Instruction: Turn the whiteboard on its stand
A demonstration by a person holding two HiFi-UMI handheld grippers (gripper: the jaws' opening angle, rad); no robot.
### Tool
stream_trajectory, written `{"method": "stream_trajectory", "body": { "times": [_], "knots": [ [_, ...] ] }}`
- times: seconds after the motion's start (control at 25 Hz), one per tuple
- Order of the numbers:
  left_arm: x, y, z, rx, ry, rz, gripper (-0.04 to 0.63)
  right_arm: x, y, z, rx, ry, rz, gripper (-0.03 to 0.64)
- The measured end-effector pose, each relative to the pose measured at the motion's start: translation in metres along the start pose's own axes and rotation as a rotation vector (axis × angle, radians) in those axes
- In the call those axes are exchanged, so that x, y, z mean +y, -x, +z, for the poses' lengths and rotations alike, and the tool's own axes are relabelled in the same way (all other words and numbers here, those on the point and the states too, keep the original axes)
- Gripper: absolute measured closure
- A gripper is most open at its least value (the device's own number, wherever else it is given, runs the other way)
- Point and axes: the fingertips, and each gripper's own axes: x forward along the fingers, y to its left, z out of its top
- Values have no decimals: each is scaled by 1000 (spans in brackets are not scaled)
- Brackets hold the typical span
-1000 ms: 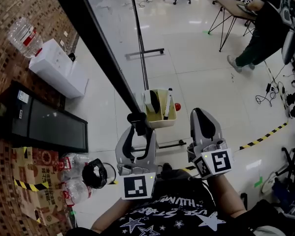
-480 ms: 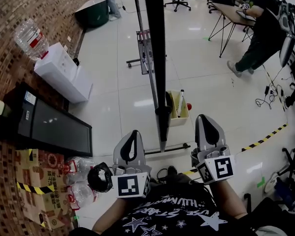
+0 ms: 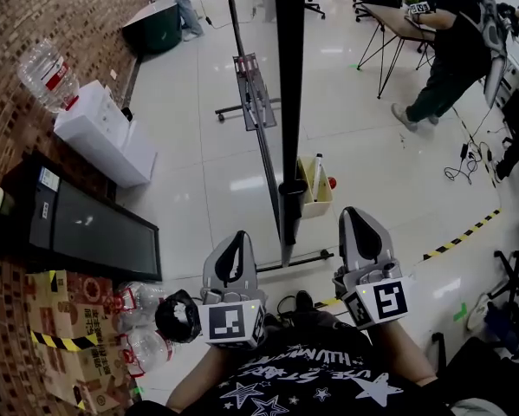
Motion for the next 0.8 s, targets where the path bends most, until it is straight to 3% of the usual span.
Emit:
{"method": "stream_trajectory", "body": {
  "times": [0.16,0.8],
  "knots": [
    [-5,-2,-1,-1,3,-31,591,0,3,0,4,-4,-15,607],
    [-6,-5,-1,2,6,-27,591,7,-3,-2,37,25,23,607]
  ]
}}
